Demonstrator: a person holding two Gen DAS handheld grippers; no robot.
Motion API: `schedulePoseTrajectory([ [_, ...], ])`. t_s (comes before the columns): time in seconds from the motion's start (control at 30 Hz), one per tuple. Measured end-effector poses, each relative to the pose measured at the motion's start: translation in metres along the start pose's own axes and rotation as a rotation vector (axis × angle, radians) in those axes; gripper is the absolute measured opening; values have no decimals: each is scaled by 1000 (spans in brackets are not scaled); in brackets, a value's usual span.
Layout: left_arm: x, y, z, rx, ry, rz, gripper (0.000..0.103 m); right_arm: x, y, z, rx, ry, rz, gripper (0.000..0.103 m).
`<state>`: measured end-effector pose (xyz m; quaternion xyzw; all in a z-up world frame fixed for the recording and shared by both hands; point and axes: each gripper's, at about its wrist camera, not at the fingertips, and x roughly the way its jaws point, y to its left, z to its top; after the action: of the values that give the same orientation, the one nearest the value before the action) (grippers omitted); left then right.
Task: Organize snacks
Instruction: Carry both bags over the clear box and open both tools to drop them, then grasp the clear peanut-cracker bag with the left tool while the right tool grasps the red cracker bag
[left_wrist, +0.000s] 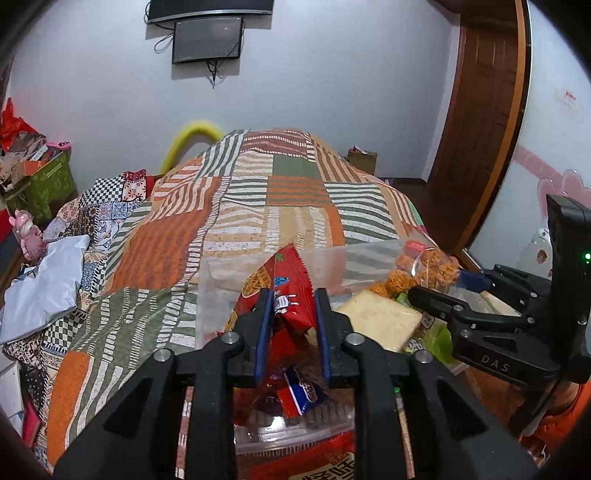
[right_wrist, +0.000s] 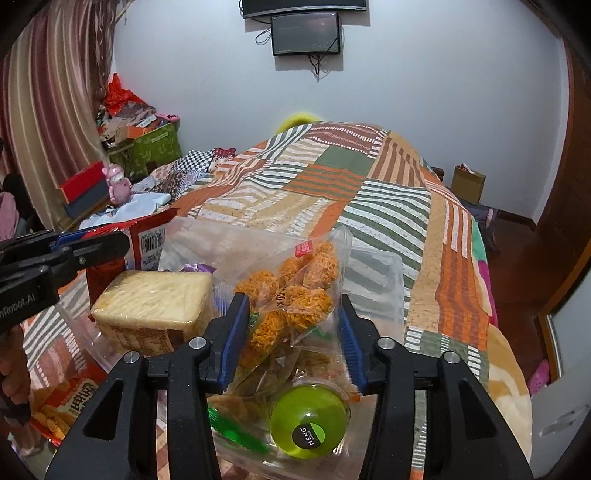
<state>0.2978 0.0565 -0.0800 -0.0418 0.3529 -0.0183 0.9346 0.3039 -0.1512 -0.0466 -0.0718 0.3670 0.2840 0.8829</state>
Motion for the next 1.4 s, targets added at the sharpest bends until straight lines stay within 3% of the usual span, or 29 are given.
schedulePoseTrajectory([
  [0.1, -4, 0, 0, -14, 11, -29, 38, 0, 0, 1, -9, 0, -22, 53],
  [0.33, -20, -2, -2, -31, 13, -37, 44, -19, 1, 0, -21, -29, -39, 59],
  [0.73, -72, -7, -20, 13, -37, 4, 70, -63, 13, -5, -6, -89, 44, 64],
  [0.87, -83, -11, -31, 36, -30, 8, 73, -73, 23, -9, -20, -105, 63, 69],
  [0.93, -88, -11, -38, 39, -27, 7, 83, -77, 28, -12, -24, -107, 81, 69],
  [1.4, -97, 11, -95, -12, 67, 14, 85, -72, 61, -55, -11, -13, 203, 74],
])
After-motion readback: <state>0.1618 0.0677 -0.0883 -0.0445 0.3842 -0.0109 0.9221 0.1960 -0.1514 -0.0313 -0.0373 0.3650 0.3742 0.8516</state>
